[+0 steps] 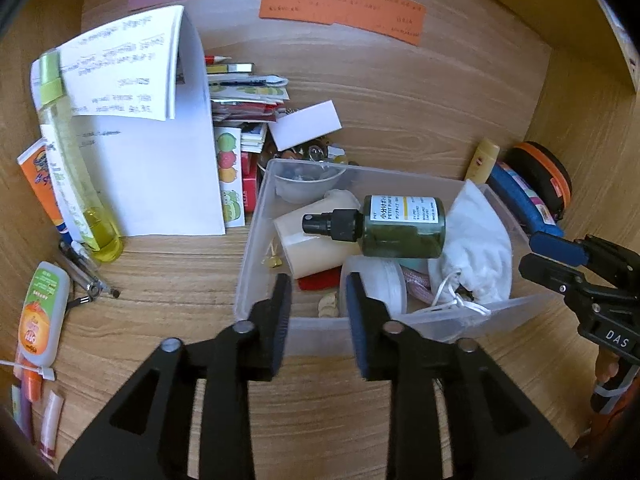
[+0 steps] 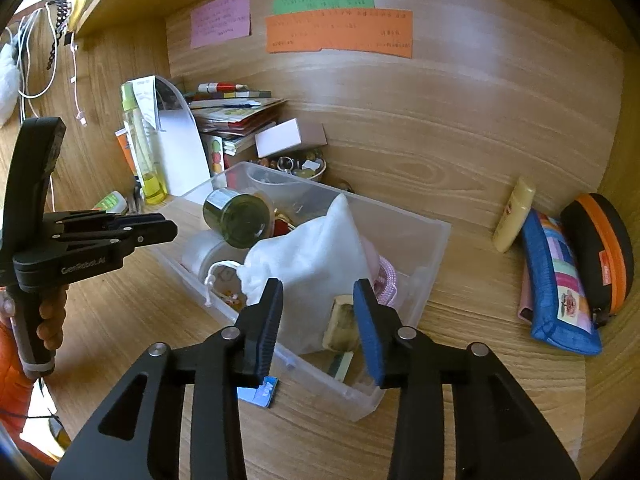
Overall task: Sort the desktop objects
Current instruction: 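Open both tools to drop the seashell and block into the box, then withdraw both tools and move the right toward the blue card box while the left follows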
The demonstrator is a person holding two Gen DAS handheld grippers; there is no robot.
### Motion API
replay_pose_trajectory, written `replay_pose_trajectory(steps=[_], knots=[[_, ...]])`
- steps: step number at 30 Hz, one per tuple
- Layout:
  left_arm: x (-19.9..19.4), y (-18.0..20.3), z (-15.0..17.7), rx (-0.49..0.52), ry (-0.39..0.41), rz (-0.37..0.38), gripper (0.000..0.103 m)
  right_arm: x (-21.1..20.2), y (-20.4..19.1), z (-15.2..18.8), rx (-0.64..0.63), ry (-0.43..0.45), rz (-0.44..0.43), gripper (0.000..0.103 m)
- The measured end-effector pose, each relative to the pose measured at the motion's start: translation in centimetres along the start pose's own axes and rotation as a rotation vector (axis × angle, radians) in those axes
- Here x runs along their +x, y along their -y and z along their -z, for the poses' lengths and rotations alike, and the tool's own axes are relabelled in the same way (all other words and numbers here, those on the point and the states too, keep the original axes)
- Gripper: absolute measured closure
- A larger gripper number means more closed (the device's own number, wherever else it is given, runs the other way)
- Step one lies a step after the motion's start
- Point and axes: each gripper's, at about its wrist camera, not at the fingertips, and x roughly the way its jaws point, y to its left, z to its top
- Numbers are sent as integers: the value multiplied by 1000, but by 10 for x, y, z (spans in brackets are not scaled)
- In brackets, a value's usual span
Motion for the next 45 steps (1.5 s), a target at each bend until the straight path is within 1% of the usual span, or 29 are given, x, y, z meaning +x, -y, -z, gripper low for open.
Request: replay_pose_trajectory(steps=[4,6,8,9,11,12,13,19,20,22,26,31,35,42,45], knots=[[-10,-3,4,-3,15,1,69,-7,-6,0,-1,12,8,59],[-14,-4,7,-6,23,-4,59,-11,-9,1,-1,17,8,58],[-20,-5,10,-6,38,-13,54,-14,-13,2,1,19,8,57],[-22,-6,12,-5,44,-14,54,-15,-15,2,4,18,7,57],[-27,-8,15,-4,51,-14,53,-17,-19,4,8,16,3,52],[-29,-9,17,-4,56,-17,52,-18,-21,5,10,17,4,48],[-30,-10,19,-1,58,-21,52,-19,-23,6,13,18,7,47],[-36,-16,30,6,51,-16,49,-24,-39,14,16,6,-6,47],[-37,-17,32,9,53,-19,47,-24,-42,16,18,3,-7,47],[-39,-18,36,13,56,-17,43,-24,-47,21,21,-8,-10,47],[-39,-19,43,17,47,3,42,-20,-55,32,33,-45,-19,47],[-36,-23,53,10,21,25,42,1,-57,48,58,-123,-18,47],[-35,-25,59,3,3,40,41,20,-53,53,76,-173,-5,47],[-30,-25,65,-2,-24,51,41,43,-52,56,68,-211,25,47],[-27,-23,65,-2,-33,56,41,52,-55,58,60,-233,24,47]])
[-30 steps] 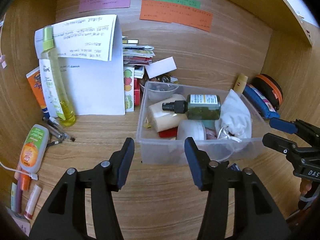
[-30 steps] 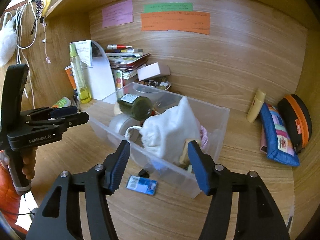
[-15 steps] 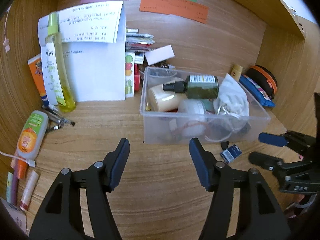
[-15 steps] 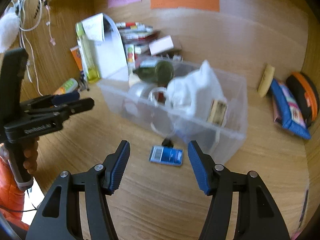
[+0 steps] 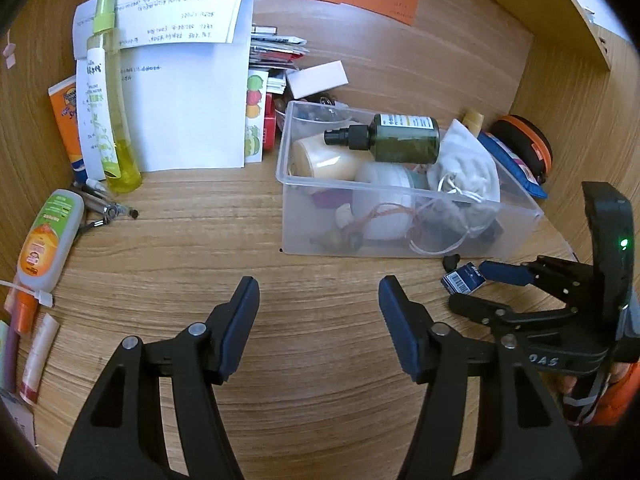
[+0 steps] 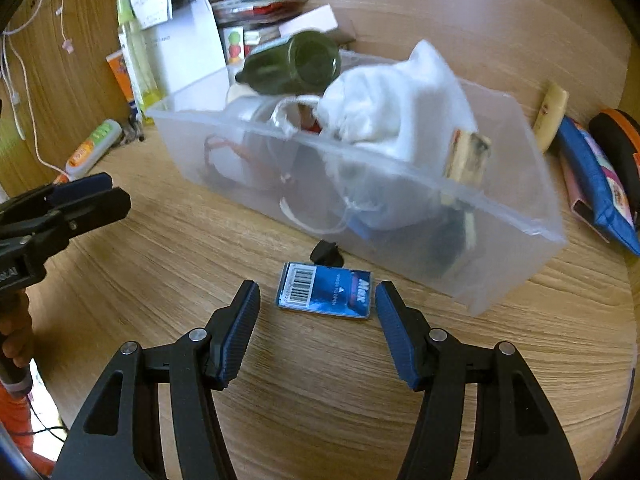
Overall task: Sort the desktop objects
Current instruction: 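Withdraw both tools and move the right toward the blue card box while the left follows, then grasp the blue 'Max' card box with the right tool while the left grasps the small black piece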
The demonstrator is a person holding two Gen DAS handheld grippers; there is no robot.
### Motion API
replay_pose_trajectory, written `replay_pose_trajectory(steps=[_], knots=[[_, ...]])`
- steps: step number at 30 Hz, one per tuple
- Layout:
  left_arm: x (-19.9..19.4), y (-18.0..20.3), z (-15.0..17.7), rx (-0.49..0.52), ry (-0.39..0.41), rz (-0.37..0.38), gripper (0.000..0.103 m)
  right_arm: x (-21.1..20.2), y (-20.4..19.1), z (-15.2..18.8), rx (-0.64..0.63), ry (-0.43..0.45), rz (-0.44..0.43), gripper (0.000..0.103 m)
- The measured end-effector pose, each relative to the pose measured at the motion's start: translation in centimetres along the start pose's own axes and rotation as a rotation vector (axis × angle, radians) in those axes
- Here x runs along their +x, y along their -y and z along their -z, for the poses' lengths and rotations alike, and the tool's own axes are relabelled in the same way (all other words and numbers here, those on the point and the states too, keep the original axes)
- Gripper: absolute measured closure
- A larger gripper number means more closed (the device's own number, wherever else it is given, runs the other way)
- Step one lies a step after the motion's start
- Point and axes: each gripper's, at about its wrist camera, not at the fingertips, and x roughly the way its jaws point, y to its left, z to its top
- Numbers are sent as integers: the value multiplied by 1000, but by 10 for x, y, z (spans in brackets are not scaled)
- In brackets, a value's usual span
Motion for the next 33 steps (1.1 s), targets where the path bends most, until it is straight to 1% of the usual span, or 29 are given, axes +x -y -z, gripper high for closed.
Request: replay_pose_trajectory(steps=[2,3,9,12,15,21,22,23,24,26,28,29,32,33], knots=[[1,3,-1,3,-2,3,41,2,-1,-1,-7,-2,4,53],[2,5,-1,6,-4,4,41,0,-1,-1,-10,5,-1,58],[15,23,-2,31,-32,12,41,-2,-1,1,-32,-2,-35,58],[24,38,-1,49,-50,16,41,-11,3,3,-31,16,-54,58],[33,52,-1,67,-65,24,41,-27,14,7,-13,49,-71,58],[54,80,-4,98,-110,33,42,-59,49,15,29,115,-64,58],[58,85,-5,100,-118,33,43,-63,52,15,32,128,-57,58],[61,90,-5,102,-123,33,46,-66,58,15,37,140,-54,58],[66,96,-6,109,-132,33,49,-70,63,17,44,149,-56,58],[71,104,-6,115,-144,27,51,-75,74,18,58,164,-68,58],[77,112,-6,122,-152,16,56,-77,81,19,63,177,-77,58],[79,114,-6,123,-157,14,58,-77,84,20,64,180,-83,58],[84,119,-7,119,-169,4,61,-77,90,20,66,182,-107,58],[86,121,-7,119,-172,-2,64,-76,92,20,65,181,-115,58]])
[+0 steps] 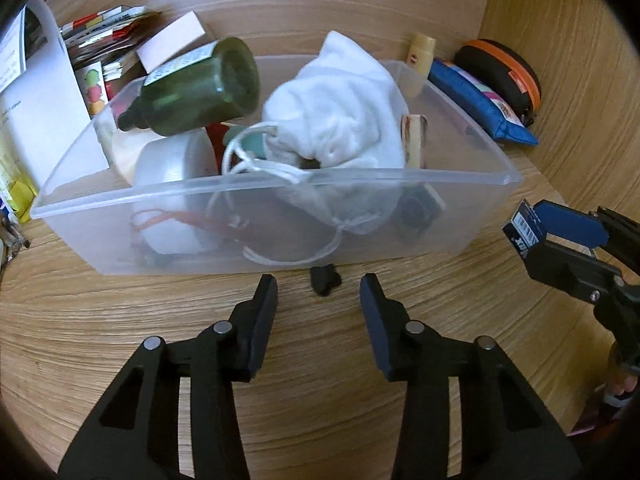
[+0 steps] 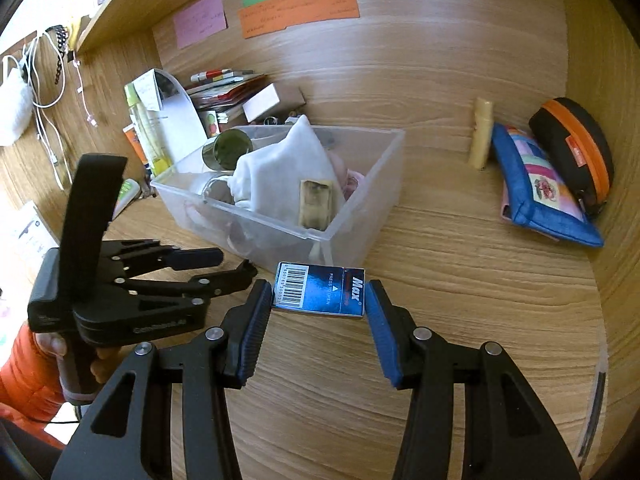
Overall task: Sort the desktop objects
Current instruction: 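Grasp the blue 'Max' card box with the right tool while the left grasps the small black piece, then lift and carry the blue card box and black piece over the clear box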
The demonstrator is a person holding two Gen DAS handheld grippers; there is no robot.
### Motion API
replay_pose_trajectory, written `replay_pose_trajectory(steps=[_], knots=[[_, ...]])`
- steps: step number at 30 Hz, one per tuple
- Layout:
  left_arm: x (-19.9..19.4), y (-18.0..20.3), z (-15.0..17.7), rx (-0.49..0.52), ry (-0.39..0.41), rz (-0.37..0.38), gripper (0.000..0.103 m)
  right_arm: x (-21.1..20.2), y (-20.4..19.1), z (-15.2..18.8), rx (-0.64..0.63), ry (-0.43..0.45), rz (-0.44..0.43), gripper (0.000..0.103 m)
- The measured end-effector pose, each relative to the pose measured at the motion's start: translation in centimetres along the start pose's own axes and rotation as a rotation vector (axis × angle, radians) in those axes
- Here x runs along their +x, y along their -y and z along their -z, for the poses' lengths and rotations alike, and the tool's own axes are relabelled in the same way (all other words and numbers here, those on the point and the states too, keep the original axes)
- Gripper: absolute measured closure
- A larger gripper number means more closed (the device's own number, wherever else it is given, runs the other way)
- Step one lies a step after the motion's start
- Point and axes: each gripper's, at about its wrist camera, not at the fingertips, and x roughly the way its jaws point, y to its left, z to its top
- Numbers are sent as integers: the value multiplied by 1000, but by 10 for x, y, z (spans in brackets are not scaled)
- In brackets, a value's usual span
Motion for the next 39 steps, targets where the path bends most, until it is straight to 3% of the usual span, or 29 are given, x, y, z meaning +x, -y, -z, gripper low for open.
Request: replay_pose_trajectory(steps=[8,14,16,30,39], knots=[[5,8,-2,24,-7,-21,80,-2,3,2,-9,11,-47,58],[7,10,-1,53,7,-36,83,-2,2,2,-4,14,-54,58],[6,9,-1,58,10,-28,89,-2,2,2,-5,14,-50,58],[-24,-6,3,27,80,18,92,-13,-10,-8,-22,42,-27,58],[-67,-25,-3,-17,190,5,92,-10,-26,-21,-58,68,-43,58]])
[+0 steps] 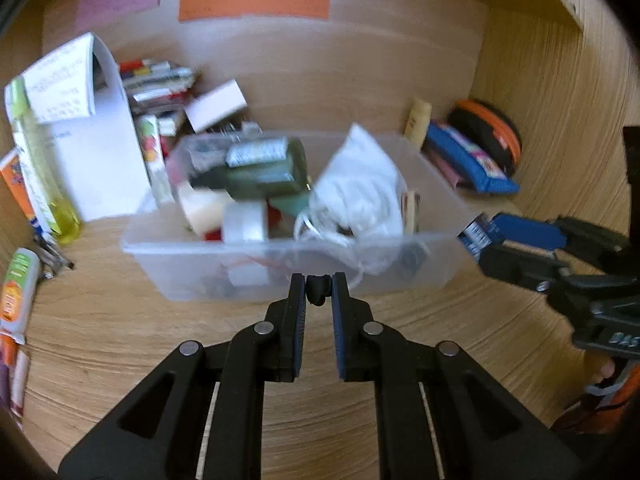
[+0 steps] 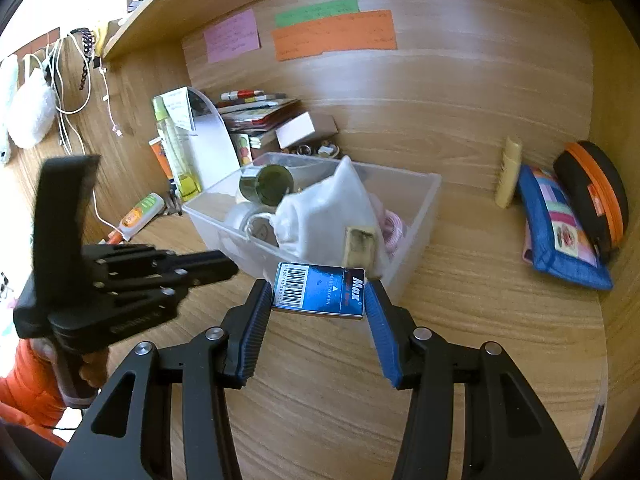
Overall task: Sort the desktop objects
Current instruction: 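Lift and carry the blue card box and black piece over the clear box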
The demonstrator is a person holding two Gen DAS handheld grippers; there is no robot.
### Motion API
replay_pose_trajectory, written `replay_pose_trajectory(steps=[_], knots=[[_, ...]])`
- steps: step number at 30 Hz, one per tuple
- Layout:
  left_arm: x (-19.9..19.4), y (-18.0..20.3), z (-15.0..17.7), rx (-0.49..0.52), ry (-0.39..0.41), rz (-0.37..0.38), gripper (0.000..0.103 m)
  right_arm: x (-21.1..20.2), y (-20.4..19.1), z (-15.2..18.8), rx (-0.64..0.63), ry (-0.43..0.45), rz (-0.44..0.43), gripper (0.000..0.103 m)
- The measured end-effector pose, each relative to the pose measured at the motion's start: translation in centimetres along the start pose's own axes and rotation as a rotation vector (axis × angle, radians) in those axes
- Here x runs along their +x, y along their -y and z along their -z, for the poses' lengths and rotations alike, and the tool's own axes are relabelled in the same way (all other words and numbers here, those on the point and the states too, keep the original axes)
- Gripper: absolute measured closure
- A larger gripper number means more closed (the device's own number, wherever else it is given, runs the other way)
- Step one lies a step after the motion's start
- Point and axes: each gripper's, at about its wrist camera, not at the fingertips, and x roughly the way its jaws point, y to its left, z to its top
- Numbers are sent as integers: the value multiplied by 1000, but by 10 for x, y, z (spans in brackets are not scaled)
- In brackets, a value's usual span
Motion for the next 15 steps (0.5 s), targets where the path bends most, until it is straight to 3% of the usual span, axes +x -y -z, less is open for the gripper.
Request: replay_pose_trajectory(steps=[7,15], knots=[[-21,-16,-19,-14,75,-12,92,7,0,-15,-13,19,5,58],[-6,-29,-35,-30,79,-9,92,21,8,-29,1,20,13,58]])
